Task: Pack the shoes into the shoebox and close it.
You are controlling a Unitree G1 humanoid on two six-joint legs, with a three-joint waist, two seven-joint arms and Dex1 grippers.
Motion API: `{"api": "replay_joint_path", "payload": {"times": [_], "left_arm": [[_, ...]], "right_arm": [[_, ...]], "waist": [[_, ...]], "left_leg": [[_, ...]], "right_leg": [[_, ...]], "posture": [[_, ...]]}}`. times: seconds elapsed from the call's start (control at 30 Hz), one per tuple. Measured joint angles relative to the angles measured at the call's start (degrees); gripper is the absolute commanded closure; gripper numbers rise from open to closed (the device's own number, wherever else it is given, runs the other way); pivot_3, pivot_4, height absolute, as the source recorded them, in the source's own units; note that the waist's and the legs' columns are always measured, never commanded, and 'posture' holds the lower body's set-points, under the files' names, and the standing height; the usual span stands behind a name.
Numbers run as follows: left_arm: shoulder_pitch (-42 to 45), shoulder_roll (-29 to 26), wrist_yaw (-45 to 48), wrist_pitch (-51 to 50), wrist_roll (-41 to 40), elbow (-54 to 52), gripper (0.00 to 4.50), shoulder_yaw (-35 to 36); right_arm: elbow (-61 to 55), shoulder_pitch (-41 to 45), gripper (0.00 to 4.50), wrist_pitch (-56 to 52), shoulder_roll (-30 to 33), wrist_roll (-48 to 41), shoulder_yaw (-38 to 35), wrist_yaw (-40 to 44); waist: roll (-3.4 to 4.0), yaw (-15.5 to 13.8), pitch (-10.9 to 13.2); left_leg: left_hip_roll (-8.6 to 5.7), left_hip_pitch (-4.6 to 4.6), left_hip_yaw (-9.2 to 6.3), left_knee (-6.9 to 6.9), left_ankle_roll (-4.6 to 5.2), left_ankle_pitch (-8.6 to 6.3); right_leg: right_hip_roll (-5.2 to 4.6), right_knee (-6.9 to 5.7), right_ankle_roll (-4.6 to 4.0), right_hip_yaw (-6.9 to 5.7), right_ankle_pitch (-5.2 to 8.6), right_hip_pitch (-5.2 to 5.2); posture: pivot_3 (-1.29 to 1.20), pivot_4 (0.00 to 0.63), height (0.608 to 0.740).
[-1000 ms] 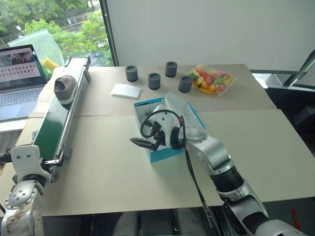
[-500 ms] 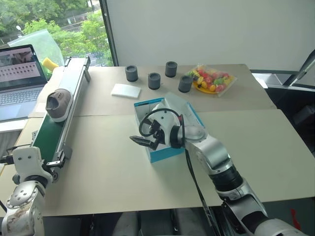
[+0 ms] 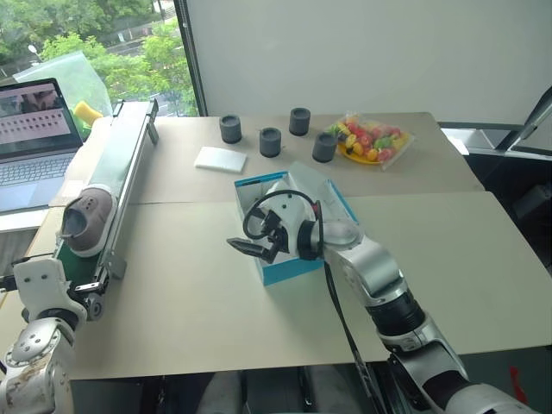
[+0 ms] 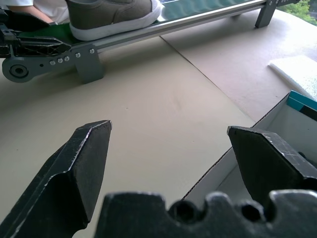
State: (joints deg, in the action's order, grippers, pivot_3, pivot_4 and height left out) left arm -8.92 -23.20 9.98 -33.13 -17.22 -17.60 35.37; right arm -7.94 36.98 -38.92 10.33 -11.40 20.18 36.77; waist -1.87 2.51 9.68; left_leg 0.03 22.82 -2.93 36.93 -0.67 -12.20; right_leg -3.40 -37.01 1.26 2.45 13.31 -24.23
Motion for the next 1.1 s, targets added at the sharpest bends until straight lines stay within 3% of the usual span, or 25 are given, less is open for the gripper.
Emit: {"api": "replay_joint_path", "payload": {"times": [0.2,0.23,0.27,0.37,0.57,0.73,0.83,0.93,1.1], "left_arm": [[0.3,0.0,0.0,0.0,0.0,0.5,0.00,0.0],[0.4,0.0,0.0,0.0,0.0,0.5,0.53,0.0],[0.5,0.0,0.0,0.1,-0.2,0.5,0.71,-0.1],[1.2,-0.2,-0.5,0.3,-0.2,0.9,1.77,0.4],[4.4,-0.4,-3.8,0.4,0.5,0.9,1.77,0.4],[7.1,0.2,-11.1,9.5,10.9,-7.0,1.77,-4.4],[8.1,1.0,-12.1,11.8,18.4,-13.0,1.77,-16.5],[8.6,5.6,-8.0,11.3,18.3,-16.0,1.77,-31.1],[9.0,10.1,-2.7,6.2,12.1,-20.0,1.77,-39.3]], "right_arm": [[0.0,0.0,0.03,0.0,0.0,0.0,-0.1,-0.3],[0.0,0.0,0.00,0.0,0.0,0.0,-0.1,-0.4],[0.0,0.0,0.00,0.0,0.0,0.0,-0.1,-0.5],[0.0,0.0,0.00,0.0,0.0,0.0,-0.3,-0.7],[0.0,0.0,0.00,0.0,0.0,0.0,-0.4,-0.8],[0.7,0.7,0.00,-0.6,-1.3,-0.7,-2.1,-2.3],[4.9,4.1,0.00,-8.9,-8.7,-6.6,-11.8,-7.3],[9.3,10.1,0.00,-21.3,-15.4,-18.8,-25.7,-13.2],[14.7,12.5,0.00,-32.4,-15.5,-31.3,-40.4,-19.9]], "waist": [[0.00,0.0,0.0],[0.00,0.0,0.0],[0.00,0.0,0.0],[0.00,0.0,0.0],[-0.06,-0.3,0.0],[-0.22,-0.3,0.0],[-0.20,-0.5,0.0],[-0.20,-0.6,0.0],[-0.13,0.1,0.0]], "left_leg": [[0.00,0.00,0.00,0.00,0.00,0.00],[0.00,0.00,0.00,0.00,0.00,0.00],[0.00,0.00,0.00,0.00,0.00,0.00],[0.00,-0.01,0.00,0.00,0.00,0.00],[0.00,0.03,-0.02,0.00,0.00,0.00],[-0.01,0.10,-0.07,-0.03,-0.03,-0.02],[-0.01,0.09,-0.07,-0.05,-0.03,-0.02],[0.04,0.19,-0.07,-0.05,-0.03,-0.02],[0.08,0.51,0.03,-0.06,0.02,-0.04]], "right_leg": [[0.00,0.00,0.00,0.00,0.00,0.00],[0.00,0.00,0.00,0.00,0.00,0.00],[0.00,0.00,0.00,0.00,0.00,0.00],[0.00,-0.01,0.00,0.00,0.00,0.01],[-0.01,0.00,0.00,-0.03,0.00,0.01],[-0.11,0.05,0.01,0.03,-0.01,-0.04],[-0.12,0.02,0.02,0.06,-0.02,-0.02],[-0.12,0.05,0.04,0.04,-0.04,-0.02],[-0.04,0.00,0.04,0.04,-0.04,-0.33]], "posture": [[0.00,0.150,0.737],[0.00,0.150,0.737],[0.00,0.150,0.737],[0.00,0.150,0.737],[0.00,0.150,0.737],[0.00,0.150,0.737],[0.00,0.150,0.737],[0.00,0.150,0.737],[0.00,0.150,0.737]]}}
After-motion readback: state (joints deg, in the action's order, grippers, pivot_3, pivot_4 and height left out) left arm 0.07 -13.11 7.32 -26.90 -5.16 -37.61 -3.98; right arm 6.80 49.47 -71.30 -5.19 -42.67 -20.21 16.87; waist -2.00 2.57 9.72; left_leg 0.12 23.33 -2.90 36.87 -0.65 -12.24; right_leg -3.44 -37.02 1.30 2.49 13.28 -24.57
